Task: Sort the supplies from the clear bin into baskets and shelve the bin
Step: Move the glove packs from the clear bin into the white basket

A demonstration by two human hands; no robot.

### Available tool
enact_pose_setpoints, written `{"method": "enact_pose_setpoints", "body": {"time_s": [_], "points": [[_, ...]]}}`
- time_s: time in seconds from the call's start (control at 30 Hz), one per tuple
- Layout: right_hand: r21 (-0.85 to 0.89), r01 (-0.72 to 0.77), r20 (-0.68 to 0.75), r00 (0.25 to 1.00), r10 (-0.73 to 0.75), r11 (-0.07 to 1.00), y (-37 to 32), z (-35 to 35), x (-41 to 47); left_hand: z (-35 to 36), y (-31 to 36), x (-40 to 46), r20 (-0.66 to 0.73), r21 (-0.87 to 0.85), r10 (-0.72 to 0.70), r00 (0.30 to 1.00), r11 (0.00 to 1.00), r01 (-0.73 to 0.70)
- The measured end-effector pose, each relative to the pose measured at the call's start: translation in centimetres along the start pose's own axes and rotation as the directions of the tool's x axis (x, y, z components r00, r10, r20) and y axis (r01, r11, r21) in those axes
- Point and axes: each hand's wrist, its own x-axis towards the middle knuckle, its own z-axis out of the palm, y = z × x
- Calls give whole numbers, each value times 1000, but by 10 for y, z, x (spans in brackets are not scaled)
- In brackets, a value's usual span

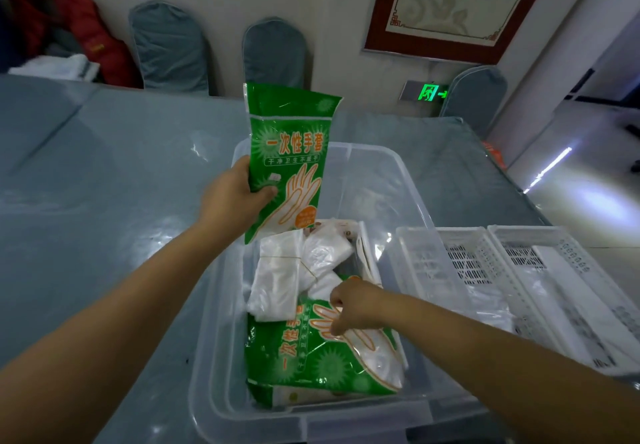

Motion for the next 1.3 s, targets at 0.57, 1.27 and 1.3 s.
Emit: {"method": "enact_pose_setpoints", "body": {"time_s": [0.57, 1.27, 1.3], "points": [[590, 455, -800, 442, 406, 666, 8, -90, -106, 4, 38, 4, 172, -750, -103, 980, 631, 198], [697, 504, -717, 489, 497, 511, 49, -113, -77, 66, 137, -24, 218, -790, -4, 976, 586, 179], [750, 503, -661, 578, 478, 429, 61, -118, -76, 73, 142, -23, 227, -776, -13, 974, 602, 189]]}}
